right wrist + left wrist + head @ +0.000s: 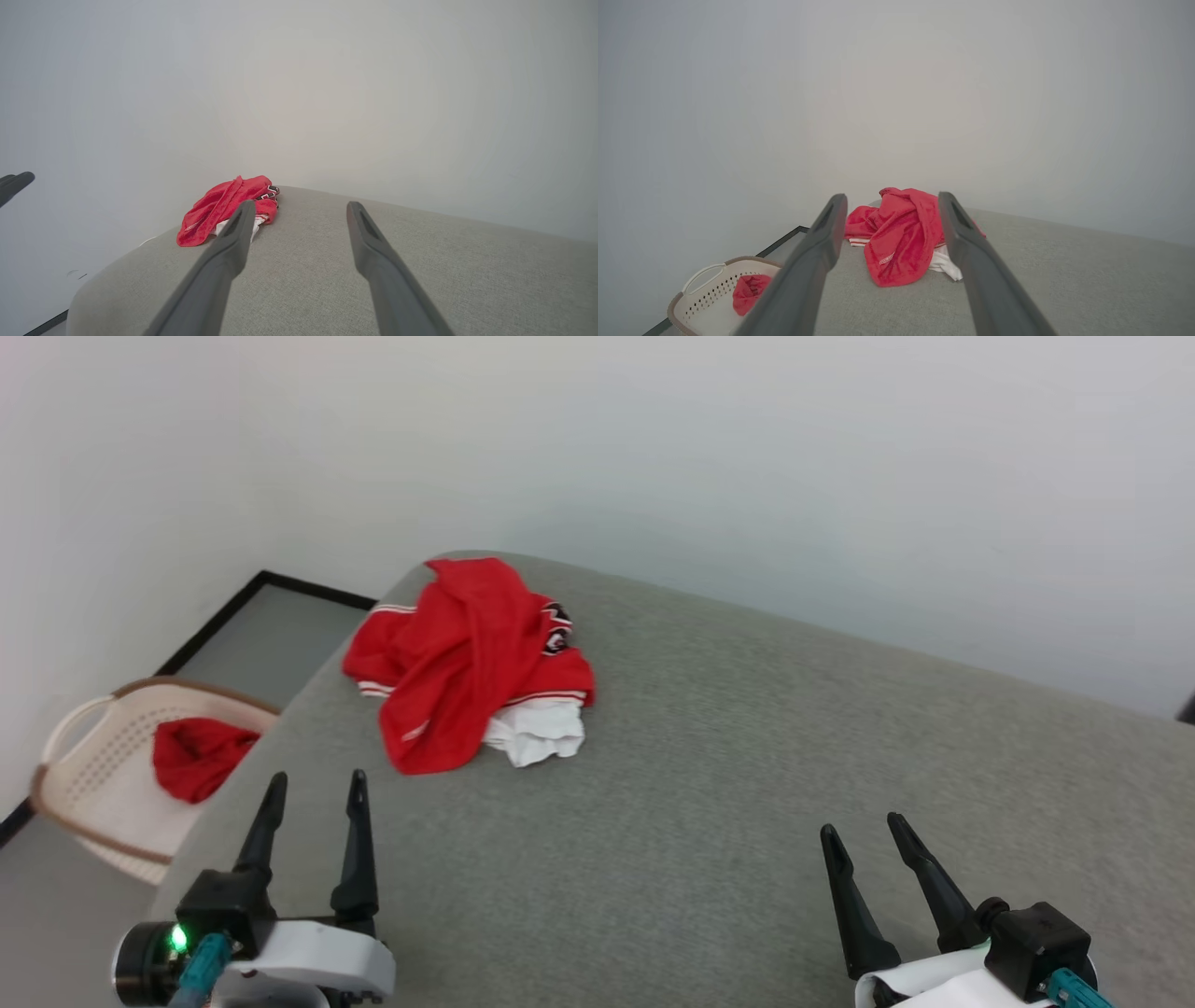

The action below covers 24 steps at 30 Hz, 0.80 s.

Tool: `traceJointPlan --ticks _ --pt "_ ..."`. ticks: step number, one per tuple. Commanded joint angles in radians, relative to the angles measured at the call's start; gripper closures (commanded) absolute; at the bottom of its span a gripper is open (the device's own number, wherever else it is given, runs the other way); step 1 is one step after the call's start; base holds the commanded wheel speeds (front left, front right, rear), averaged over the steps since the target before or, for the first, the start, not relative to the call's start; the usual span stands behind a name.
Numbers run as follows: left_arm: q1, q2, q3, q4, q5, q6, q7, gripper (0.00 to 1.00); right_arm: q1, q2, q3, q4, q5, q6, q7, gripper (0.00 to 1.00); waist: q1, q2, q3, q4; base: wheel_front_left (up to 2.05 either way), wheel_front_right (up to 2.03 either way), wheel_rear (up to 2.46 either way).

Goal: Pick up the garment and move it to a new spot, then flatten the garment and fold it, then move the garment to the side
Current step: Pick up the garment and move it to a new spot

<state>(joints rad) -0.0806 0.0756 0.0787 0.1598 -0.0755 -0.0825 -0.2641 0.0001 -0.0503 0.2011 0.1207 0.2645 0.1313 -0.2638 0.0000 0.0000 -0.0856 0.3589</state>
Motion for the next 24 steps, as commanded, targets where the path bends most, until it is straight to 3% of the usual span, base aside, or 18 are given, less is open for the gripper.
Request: traceJointPlan --ticks 1,7,15,20,24 --pt "0.002 0.0 0.008 0.004 -0.005 -0.004 0.0 0.0 -0.002 0.0 0.002 0.0 0.002 -0.001 -0.001 0.0 0.0 0.0 -0.008 0.03 0.0 0.0 0.0" --pt "-0.056 0.016 0.009 0.045 -0.011 -0.019 0.0 0.0 -0.009 -0.001 0.002 -0.002 -0.012 -0.001 -0.001 0.0 0.0 0.0 0.014 0.025 0.0 0.0 0.0" --pt "-0.245 0.106 -0.008 0.16 -0.076 -0.043 0.056 0.0 -0.044 -0.001 -0.001 -0.003 -0.046 -0.001 -0.001 0.0 0.0 0.0 0.103 -0.028 0.0 0.0 0.0" --pt "-0.412 0.187 -0.035 0.209 -0.193 -0.048 0.192 0.0 -0.087 -0.001 -0.007 -0.013 -0.08 -0.001 -0.001 0.0 0.0 0.0 0.198 -0.082 0.0 0.0 0.0" --pt "-0.539 0.27 -0.101 0.237 -0.346 -0.048 0.342 0.0 -0.124 -0.002 -0.016 -0.024 -0.101 -0.001 -0.001 0.0 0.0 0.0 0.276 -0.125 0.0 0.0 0.0"
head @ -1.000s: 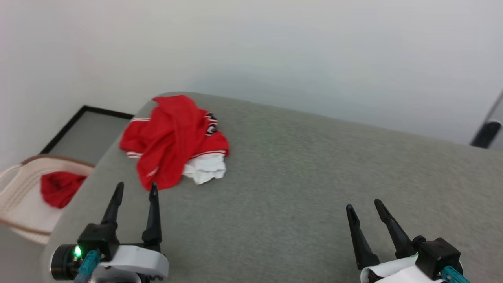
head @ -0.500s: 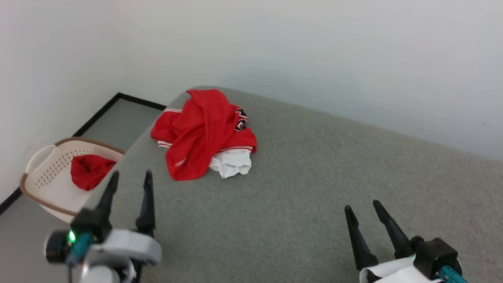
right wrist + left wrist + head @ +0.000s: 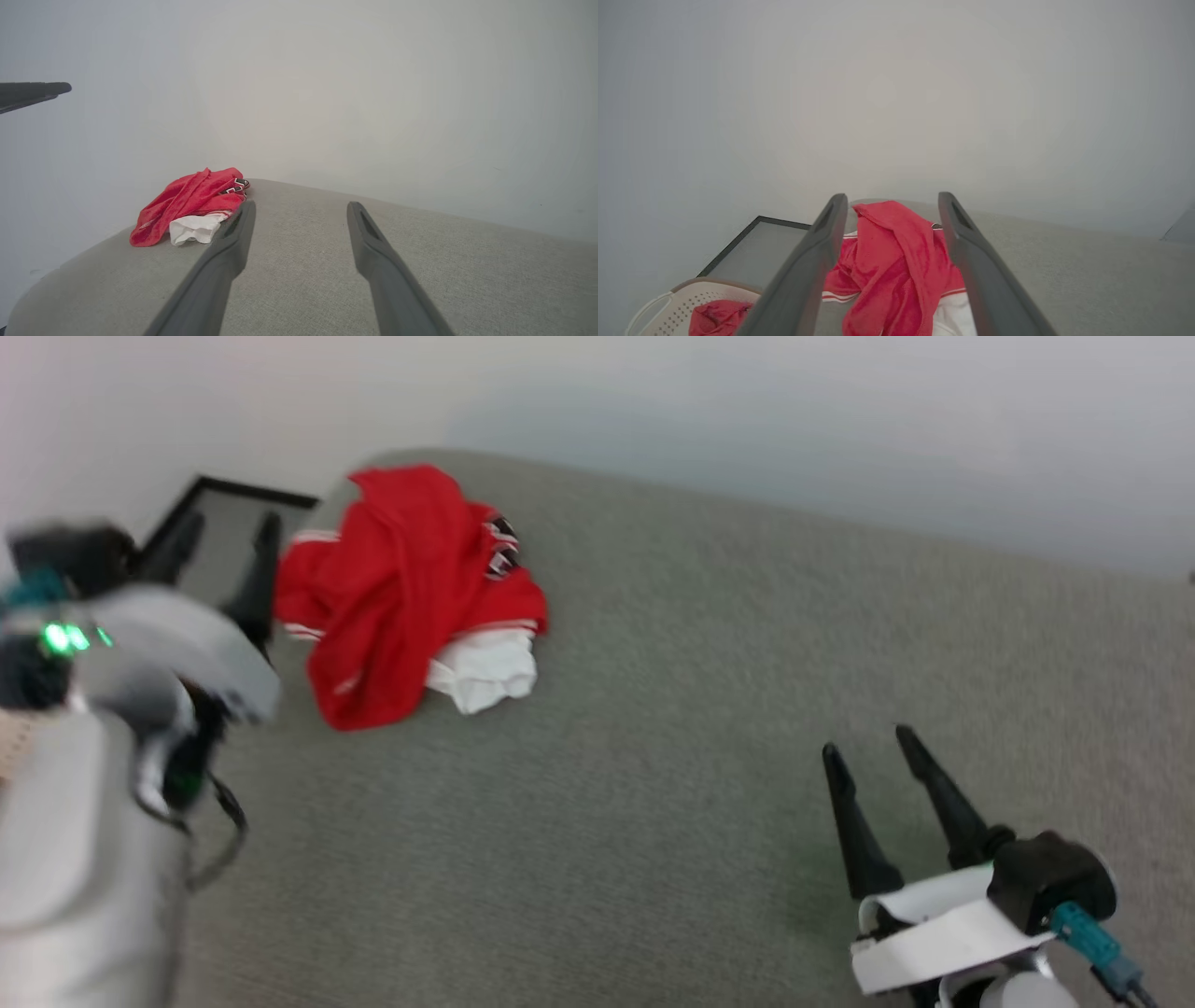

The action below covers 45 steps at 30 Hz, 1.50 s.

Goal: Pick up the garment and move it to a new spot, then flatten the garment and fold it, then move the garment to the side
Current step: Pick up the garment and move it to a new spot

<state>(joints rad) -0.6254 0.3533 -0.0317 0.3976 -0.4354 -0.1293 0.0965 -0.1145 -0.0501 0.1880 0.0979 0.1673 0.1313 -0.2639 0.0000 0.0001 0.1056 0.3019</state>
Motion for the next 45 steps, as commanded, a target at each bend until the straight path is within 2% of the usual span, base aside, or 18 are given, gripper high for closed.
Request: traceJointPlan --ticks 1,5,10,14,21,27,33,34,36,41,45 --pt "-0.026 0.017 -0.01 0.005 -0.021 -0.002 0.023 0.0 -0.018 -0.004 -0.005 -0.004 -0.007 -0.001 -0.001 0.0 0.0 -0.0001 0.103 -0.078 0.0 0.0 0.0" --pt "-0.135 0.078 -0.047 0.042 -0.183 -0.002 0.194 0.0 -0.051 -0.01 -0.011 -0.021 -0.013 -0.001 -0.001 0.0 0.0 -0.0001 0.181 -0.117 0.0 0.0 0.0" --pt "-0.235 0.13 -0.064 0.13 -0.298 -0.002 0.4 0.0 -0.096 -0.018 -0.002 -0.037 -0.018 -0.001 -0.001 0.0 0.0 -0.0001 0.269 -0.17 0.0 0.0 0.0" --pt "-0.31 0.161 -0.077 0.23 -0.327 0.02 0.558 0.0 -0.126 -0.019 0.002 -0.05 -0.019 -0.001 -0.001 0.0 0.0 -0.0001 0.327 -0.207 0.0 0.0 0.0" --pt "-0.402 0.205 -0.106 0.365 -0.325 0.089 0.772 0.0 -0.174 -0.023 0.023 -0.067 -0.021 -0.001 -0.001 0.0 0.0 -0.0001 0.414 -0.27 0.0 0.0 0.0" --pt "-0.421 0.247 -0.136 0.442 -0.307 0.126 0.895 0.0 -0.196 -0.021 0.024 -0.086 -0.021 -0.001 -0.001 0.0 0.0 -0.0001 0.463 -0.306 0.0 0.0 0.0" --pt "-0.39 0.211 -0.142 0.486 -0.317 0.15 0.893 0.0 -0.203 -0.02 0.019 -0.097 -0.023 -0.001 -0.001 0.0 0.0 -0.0001 0.481 -0.309 0.0 0.0 0.0" --pt "-0.387 0.202 -0.141 0.491 -0.321 0.153 0.885 0.24 -0.203 -0.019 0.019 -0.096 -0.026 -0.001 -0.001 0.0 0.0 -0.0001 0.48 -0.307 0.0 0.0 0.0" --pt "-0.387 0.18 -0.141 0.493 -0.329 0.149 0.874 1.0 -0.202 -0.019 0.015 -0.092 -0.029 -0.001 -0.001 0.0 0.0 -0.0001 0.472 -0.299 0.0 0.0 0.0" --pt "-0.405 0.183 -0.142 0.473 -0.324 0.126 0.832 1.0 -0.193 -0.019 0.012 -0.078 -0.028 -0.001 -0.001 0.0 0.0 -0.0001 0.416 -0.269 0.0 0.0 0.0" --pt "-0.437 0.217 -0.14 0.458 -0.306 0.105 0.774 1.0 -0.171 -0.017 0.015 -0.058 -0.017 -0.001 -0.001 0.0 0.0 -0.0001 0.345 -0.244 0.0 0.0 0.0"
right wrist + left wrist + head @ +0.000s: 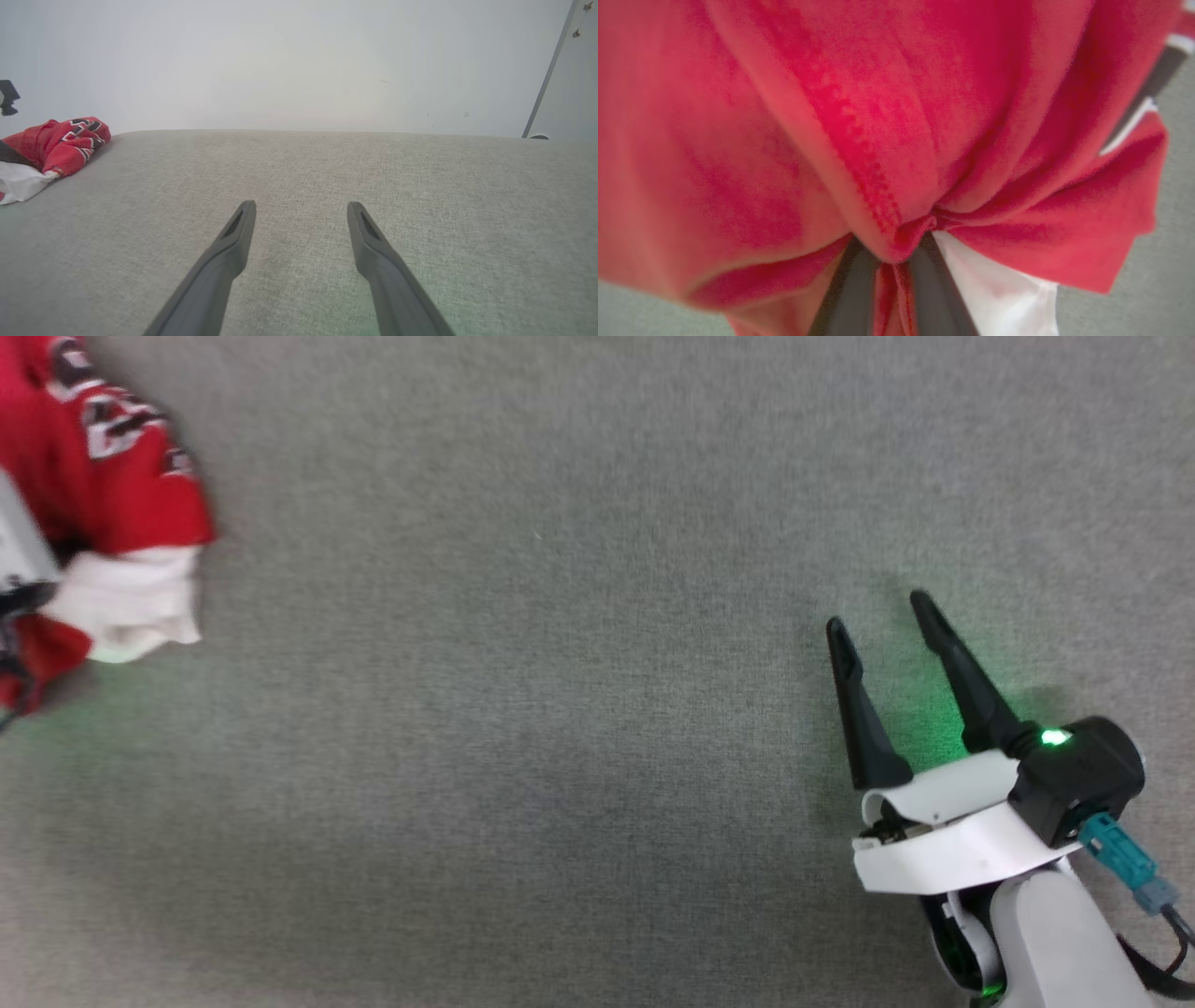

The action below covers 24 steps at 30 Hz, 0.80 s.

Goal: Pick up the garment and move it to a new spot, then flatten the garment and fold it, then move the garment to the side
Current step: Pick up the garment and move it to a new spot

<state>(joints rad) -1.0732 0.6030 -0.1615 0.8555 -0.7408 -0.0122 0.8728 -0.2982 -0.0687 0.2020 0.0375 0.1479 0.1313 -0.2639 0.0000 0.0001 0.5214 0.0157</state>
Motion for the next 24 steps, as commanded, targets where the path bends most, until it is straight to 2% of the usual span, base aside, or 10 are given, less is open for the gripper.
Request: traceJointPlan --ticks 1,4,14,24 --pt "0.002 -0.027 -0.01 -0.005 0.001 -0.015 -0.011 1.0 0.018 0.003 0.003 0.007 0.006 -0.001 -0.001 0.0 0.0 -0.0001 -0.089 0.048 0.0 0.0 0.0" --pt "-0.02 -0.005 -0.018 -0.022 0.023 -0.023 -0.051 1.0 0.039 0.003 0.001 0.024 0.016 -0.001 -0.001 0.0 0.0 -0.0001 -0.155 0.067 0.0 0.0 0.0" --pt "-0.085 -0.026 -0.076 -0.126 0.089 -0.045 -0.151 1.0 0.125 0.012 -0.02 0.057 0.042 -0.001 -0.001 0.0 0.0 -0.0001 -0.353 0.117 0.0 0.0 0.0" --pt "-0.065 -0.081 -0.119 -0.261 0.081 -0.045 -0.123 1.0 0.184 0.018 -0.059 0.062 0.046 -0.001 -0.001 0.0 0.0 -0.0001 -0.473 0.114 0.0 0.0 0.0"
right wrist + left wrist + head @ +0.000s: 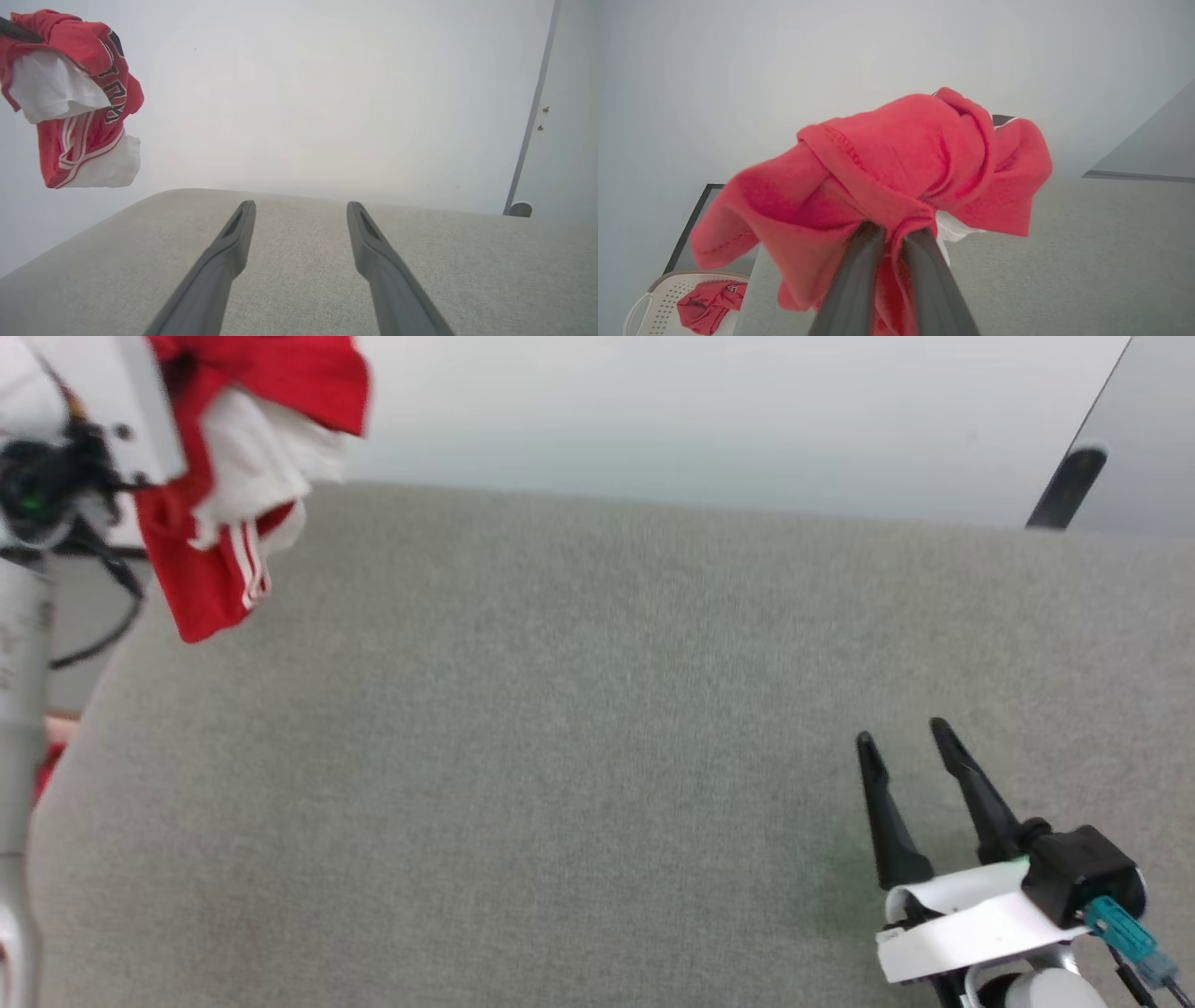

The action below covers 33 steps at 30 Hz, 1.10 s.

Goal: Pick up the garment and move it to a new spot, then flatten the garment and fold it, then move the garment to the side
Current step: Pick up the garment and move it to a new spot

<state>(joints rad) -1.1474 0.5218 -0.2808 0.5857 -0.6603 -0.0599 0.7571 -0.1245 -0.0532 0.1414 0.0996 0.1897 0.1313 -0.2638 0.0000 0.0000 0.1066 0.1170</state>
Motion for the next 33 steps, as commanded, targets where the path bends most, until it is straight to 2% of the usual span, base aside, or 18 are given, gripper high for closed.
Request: traceJointPlan --ticks 1,9,21,26,33 --pt "0.017 -0.006 -0.003 -0.009 -0.004 0.004 0.003 1.0 0.016 0.002 -0.008 -0.001 0.003 -0.001 -0.001 0.0 0.0 0.0 -0.066 0.007 0.0 0.0 0.0" --pt "0.121 -0.049 -0.024 -0.199 -0.06 0.031 0.092 1.0 0.044 0.003 -0.096 -0.006 -0.023 -0.001 -0.001 0.0 0.0 0.0 -0.086 -0.09 0.0 0.0 0.0" --pt "0.339 -0.108 -0.062 -0.485 -0.139 0.108 0.192 1.0 0.06 0.004 -0.213 -0.016 -0.013 -0.001 -0.001 0.0 0.0 0.0 -0.03 -0.283 0.0 0.0 0.0" --pt "0.43 -0.116 -0.092 -0.519 -0.144 0.122 0.2 1.0 0.045 0.004 -0.208 -0.012 0.013 -0.001 -0.001 0.0 0.0 0.0 0.007 -0.346 0.0 0.0 0.0" --pt "0.546 -0.129 -0.139 -0.471 -0.148 0.112 0.189 1.0 0.025 0.004 -0.19 -0.001 0.039 -0.001 -0.001 0.0 0.0 0.0 0.052 -0.392 0.0 0.0 0.0"
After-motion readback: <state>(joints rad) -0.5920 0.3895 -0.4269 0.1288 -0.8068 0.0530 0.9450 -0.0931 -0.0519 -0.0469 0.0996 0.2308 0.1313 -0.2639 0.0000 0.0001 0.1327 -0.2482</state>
